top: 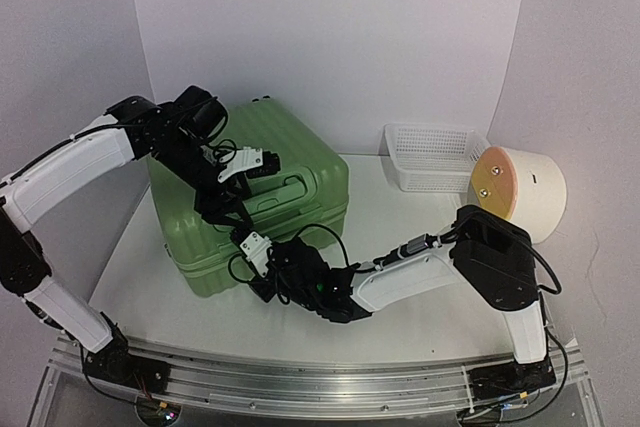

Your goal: Open, take out, and arrange the luggage

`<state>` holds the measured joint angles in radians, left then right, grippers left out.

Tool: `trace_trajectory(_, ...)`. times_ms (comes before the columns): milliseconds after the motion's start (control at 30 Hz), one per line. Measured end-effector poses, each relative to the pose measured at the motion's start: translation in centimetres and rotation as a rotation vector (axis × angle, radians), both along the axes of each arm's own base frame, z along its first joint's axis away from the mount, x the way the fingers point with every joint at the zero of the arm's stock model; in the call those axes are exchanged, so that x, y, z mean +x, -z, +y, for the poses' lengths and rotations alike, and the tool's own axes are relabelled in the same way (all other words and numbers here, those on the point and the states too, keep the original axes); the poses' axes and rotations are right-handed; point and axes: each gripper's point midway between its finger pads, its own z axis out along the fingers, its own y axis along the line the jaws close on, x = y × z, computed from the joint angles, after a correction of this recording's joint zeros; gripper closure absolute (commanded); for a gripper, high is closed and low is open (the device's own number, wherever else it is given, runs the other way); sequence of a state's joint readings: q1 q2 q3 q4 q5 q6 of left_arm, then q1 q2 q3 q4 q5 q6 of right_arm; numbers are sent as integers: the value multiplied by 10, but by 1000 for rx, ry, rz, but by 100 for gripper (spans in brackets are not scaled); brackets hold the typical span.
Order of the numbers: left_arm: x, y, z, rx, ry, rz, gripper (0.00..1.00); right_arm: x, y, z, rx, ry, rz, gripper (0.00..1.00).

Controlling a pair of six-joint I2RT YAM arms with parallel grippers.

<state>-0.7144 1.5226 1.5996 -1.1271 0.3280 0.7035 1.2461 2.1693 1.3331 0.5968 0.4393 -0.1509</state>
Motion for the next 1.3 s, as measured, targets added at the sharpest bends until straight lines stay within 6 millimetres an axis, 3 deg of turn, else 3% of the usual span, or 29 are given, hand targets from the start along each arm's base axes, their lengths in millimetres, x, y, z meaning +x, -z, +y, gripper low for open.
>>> trace_trajectory(300,15,2,6,8,-57,-208,33,-1,1,-1,9,3,7,100)
trace_trajectory(533,18,6,6,45,-46,-260,37,-1,1,-1,12,3,7,100)
trace_trajectory(1000,15,24,6,178,-97,-113,49,-3,3,-7,100,-16,19,100)
trace_trajectory(1200,19,28,7,200,-115,-138,67,-1,3,-7,114,-10,26,100)
trace_trajectory(1300,21,29,8,195,-133,-148,82,-1,3,-7,126,-6,39,100)
